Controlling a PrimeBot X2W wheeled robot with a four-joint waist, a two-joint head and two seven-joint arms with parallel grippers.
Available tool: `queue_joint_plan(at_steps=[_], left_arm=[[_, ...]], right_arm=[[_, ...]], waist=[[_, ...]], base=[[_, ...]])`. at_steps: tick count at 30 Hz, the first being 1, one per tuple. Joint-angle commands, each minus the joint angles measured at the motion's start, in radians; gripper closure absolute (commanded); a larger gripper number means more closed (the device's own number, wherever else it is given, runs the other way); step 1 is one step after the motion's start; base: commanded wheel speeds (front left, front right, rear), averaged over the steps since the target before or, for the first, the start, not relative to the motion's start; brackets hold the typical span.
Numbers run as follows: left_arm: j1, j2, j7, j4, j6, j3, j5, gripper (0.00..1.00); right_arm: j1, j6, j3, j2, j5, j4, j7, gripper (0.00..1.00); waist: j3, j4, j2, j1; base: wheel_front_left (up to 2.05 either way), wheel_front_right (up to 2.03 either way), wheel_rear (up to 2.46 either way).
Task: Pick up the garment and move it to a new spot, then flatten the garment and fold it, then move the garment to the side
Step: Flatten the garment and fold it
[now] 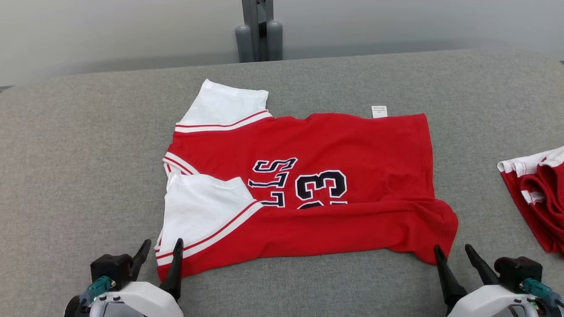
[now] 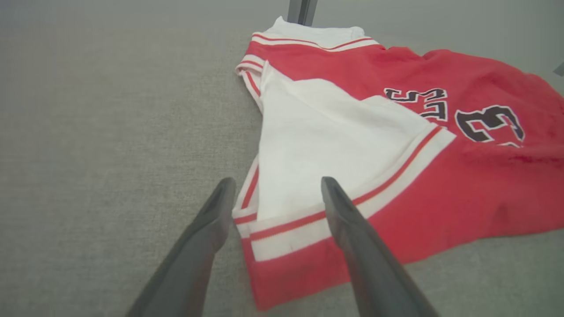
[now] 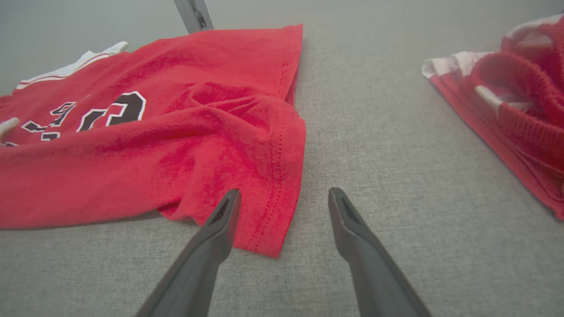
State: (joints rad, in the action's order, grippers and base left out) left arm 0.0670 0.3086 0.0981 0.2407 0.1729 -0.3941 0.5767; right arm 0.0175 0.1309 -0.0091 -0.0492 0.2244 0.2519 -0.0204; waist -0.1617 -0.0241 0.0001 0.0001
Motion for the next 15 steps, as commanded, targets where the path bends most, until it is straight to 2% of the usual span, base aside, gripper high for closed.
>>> queue_joint_plan(at_steps=[1,12,15], left_arm=[[-0.004,0.001,0.000,0.011,-0.005,0.005,0.013,0.00],[0.013,-0.013,-0.093,0.078,-0.033,0.011,0.095,0.00],[0.015,-0.023,-0.111,0.086,-0.007,0.021,0.109,0.00]], right_arm=[[-0.018,0.000,0.002,-0.004,0.006,0.019,-0.008,0.00],[-0.102,0.000,0.052,-0.004,0.033,0.166,-0.019,0.00],[-0.117,0.000,0.077,-0.003,0.061,0.207,-0.009,0.00]], waist=[[-0.010,-0.003,-0.0001,-0.0001],[-0.043,-0.002,-0.0001,-0.0001],[-0.044,-0.001,-0.0001,-0.0001]], base=[[0.00,0.00,0.00],[0.00,0.00,0.00],[0.00,0.00,0.00]])
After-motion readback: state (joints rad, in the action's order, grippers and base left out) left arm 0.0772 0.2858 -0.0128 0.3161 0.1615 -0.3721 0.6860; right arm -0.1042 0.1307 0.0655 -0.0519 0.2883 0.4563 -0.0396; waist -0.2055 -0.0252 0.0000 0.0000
